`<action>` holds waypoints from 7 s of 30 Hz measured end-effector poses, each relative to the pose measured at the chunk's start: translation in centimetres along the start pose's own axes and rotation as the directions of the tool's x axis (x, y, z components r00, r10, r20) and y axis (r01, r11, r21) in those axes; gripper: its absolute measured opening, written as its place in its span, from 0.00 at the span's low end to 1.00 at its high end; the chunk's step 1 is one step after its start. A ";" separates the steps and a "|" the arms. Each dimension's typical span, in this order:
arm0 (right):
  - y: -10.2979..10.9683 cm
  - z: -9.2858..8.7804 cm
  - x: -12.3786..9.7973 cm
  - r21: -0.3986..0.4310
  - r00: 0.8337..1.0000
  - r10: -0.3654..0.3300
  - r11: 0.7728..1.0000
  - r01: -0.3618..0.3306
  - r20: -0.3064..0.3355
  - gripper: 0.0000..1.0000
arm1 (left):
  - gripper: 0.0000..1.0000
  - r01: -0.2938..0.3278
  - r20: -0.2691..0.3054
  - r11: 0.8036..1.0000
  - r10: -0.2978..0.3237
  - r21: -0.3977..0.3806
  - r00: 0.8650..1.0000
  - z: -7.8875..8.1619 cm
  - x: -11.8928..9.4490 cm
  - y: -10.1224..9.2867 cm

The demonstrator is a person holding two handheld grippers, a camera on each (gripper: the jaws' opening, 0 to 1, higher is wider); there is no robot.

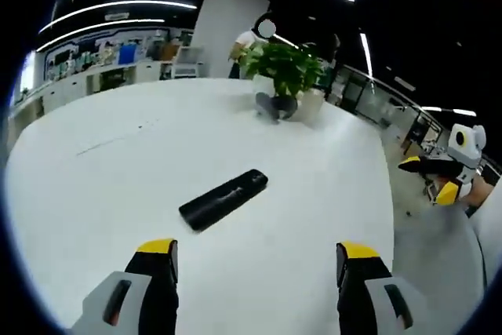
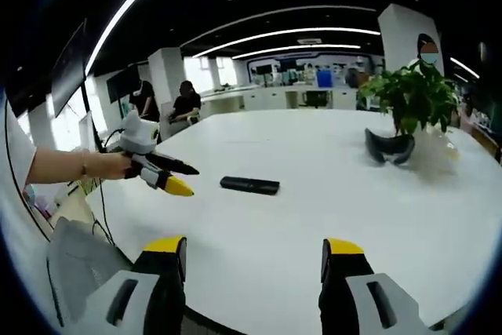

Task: Press the specified remote control buttons in sequence, fully releasing each button before pressing the next.

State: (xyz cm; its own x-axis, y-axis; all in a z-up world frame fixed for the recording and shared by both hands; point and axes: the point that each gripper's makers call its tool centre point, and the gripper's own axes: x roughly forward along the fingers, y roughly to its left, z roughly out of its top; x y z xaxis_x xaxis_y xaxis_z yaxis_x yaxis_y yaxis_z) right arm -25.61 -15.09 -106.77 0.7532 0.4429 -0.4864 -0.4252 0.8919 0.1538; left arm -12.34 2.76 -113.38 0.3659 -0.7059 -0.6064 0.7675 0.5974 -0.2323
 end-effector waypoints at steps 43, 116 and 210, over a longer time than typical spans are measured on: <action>-3.7 -0.6 -3.2 0.009 0.998 -0.013 1.000 0.014 -0.062 0.17 | 0.25 0.347 -0.592 0.780 0.037 0.521 0.805 0.5 8.4 4.8; 3.3 -6.7 3.9 -0.168 0.825 0.305 0.889 -0.426 -0.475 0.00 | 0.24 0.406 -0.555 0.774 -0.086 0.486 0.827 -10.2 0.9 -10.2; 6.2 -9.1 8.5 -0.520 0.778 0.254 0.620 -0.587 -0.575 0.00 | 0.24 0.376 -0.513 0.757 -0.064 0.534 0.856 -11.3 0.1 -11.5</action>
State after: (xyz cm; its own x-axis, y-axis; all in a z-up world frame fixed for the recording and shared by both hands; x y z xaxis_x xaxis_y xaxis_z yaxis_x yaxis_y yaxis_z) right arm -26.42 -6.61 -117.74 0.1891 0.5185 -0.8339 -0.9670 0.2460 -0.0663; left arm -27.03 0.12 -119.34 -0.0056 -0.4471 -0.8945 0.9999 -0.0168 0.0021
